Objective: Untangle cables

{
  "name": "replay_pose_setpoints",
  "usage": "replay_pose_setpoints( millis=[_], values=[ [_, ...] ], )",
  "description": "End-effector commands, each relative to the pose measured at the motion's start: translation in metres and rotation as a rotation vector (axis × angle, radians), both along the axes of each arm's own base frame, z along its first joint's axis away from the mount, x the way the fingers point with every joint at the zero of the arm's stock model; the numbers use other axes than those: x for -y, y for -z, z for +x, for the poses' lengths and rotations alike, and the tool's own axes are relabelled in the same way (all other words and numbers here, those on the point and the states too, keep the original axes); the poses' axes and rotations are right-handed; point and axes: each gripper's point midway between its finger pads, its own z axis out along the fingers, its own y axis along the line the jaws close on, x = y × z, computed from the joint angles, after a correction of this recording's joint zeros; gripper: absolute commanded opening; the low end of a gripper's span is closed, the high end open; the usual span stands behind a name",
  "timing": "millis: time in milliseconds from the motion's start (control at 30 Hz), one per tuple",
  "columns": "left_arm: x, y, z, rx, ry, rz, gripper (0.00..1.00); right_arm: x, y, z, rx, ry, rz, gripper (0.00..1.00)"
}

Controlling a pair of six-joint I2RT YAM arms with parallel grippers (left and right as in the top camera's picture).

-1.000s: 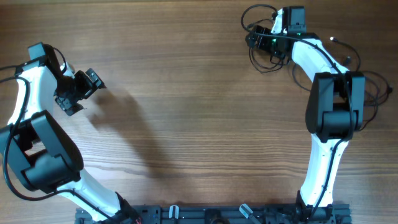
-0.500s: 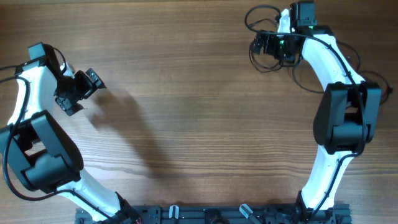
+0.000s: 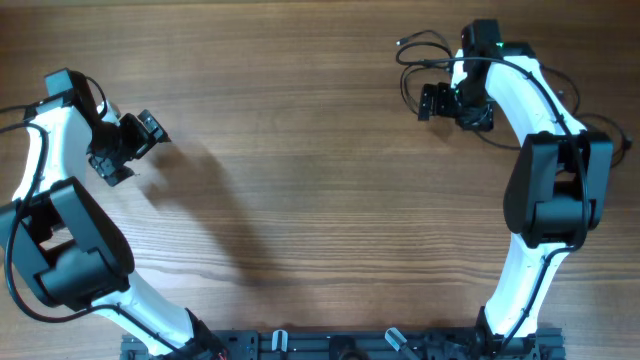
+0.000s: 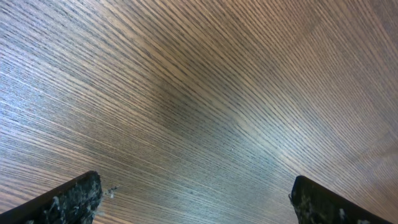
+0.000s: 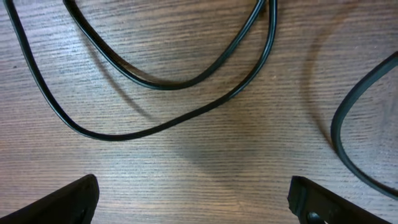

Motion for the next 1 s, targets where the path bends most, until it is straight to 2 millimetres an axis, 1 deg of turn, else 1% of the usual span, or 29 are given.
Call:
replay_pose_setpoints(
  millis=[0,33,133,200,300,433,500,833,933,967],
  values=[
    [-0.003,-0.009,0.003,0.023,-0.004,0.020,1.00,0.006,-0.005,0.008,0.041,-0.006,-0.026,1.00],
    [-0.003,-0.009,0.003,0.023,-0.004,0.020,1.00,0.006,-0.005,0.013,0.061,-0.006,-0.025,1.00],
    [-0.003,-0.009,0.003,0.023,-0.004,0.020,1.00,0.005,-0.011,0.036,0.159,-0.005,-0.023,1.00],
    [-0.003,-0.009,0.003,0.023,-0.004,0.020,1.00,0.005,-0.018,0.058,0.253,-0.004,-0.021,1.00],
    [-0.003,-0.009,0.003,0.023,-0.004,0.020,1.00,0.004,-0.029,0.082,0.361,-0.002,-0.018,1.00],
    [-0.003,-0.009,0.003,0.023,-0.004,0.020,1.00,0.003,-0.040,0.101,0.450,-0.001,-0.016,1.00],
    [-0.003,-0.009,0.003,0.023,-0.004,0.020,1.00,0.003,-0.041,0.104,0.463,-0.001,-0.015,1.00],
    [-0.003,-0.010,0.003,0.026,-0.002,0.021,1.00,0.003,-0.041,0.104,0.464,-0.001,-0.015,1.00],
    [-0.002,-0.020,0.004,0.051,0.000,0.032,1.00,0.003,-0.041,0.104,0.464,0.000,-0.015,0.99],
    [-0.002,-0.029,0.005,0.074,0.001,0.042,1.00,0.003,-0.041,0.104,0.464,-0.001,-0.015,1.00]
  ],
)
